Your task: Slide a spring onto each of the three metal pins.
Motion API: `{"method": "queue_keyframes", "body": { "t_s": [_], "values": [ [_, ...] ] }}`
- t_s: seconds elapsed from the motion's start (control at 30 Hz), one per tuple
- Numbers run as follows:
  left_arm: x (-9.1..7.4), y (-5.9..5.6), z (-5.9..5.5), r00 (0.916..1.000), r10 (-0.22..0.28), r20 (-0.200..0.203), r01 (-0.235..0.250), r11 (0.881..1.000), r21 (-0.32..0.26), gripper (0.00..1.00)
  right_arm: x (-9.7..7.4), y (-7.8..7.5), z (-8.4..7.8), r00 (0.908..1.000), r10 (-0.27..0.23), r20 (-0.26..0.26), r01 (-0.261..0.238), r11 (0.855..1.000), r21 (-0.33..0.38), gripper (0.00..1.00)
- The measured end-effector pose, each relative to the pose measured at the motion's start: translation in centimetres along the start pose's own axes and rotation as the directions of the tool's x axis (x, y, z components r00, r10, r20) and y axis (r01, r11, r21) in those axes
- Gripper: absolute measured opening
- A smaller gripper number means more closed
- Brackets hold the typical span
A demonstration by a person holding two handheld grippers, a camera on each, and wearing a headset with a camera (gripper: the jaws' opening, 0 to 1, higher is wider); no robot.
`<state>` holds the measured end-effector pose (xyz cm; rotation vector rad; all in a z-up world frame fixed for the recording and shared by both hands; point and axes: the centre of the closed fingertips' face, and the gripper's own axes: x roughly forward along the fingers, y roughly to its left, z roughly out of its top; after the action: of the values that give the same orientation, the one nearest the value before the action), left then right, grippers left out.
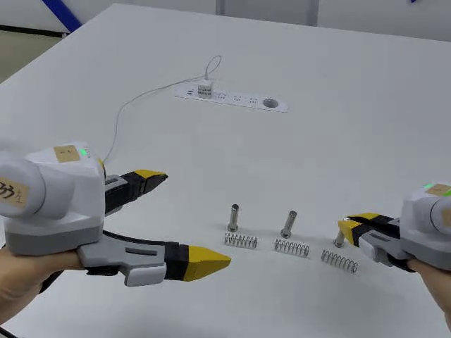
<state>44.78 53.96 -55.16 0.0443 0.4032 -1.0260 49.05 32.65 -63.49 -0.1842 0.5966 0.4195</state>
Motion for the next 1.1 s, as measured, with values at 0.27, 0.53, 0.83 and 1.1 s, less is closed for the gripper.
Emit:
{"method": "queue_keyframes", "body": {
  "t_s": [0.27,0.53,0.83,1.1],
  "values": [
    [-0.03,-0.16,0.0,1.0,-0.001,-0.002,0.001,1.0,0.003,1.0,-0.37,-0.24,-0.28,0.9999,-0.007,0.01,0.007,0.999,-0.04,0.08],
    [-0.09,-0.24,0.15,1.0,0.0,0.002,0.0,1.0,0.007,1.0,-0.43,-0.3,-0.31,0.9994,-0.015,0.03,0.016,1.0,-0.021,0.09],
    [-0.1,-0.32,0.16,1.0,0.0,0.0,0.0,1.0,0.011,1.0,-0.43,-0.49,-0.56,0.9986,-0.034,0.041,0.032,0.999,0.028,0.09],
    [-0.25,-0.29,0.32,1.0,0.003,0.003,-0.003,1.0,0.013,1.0,-0.24,-0.69,-0.6,0.9991,-0.035,0.025,0.035,0.999,0.017,0.09]
  ]
}}
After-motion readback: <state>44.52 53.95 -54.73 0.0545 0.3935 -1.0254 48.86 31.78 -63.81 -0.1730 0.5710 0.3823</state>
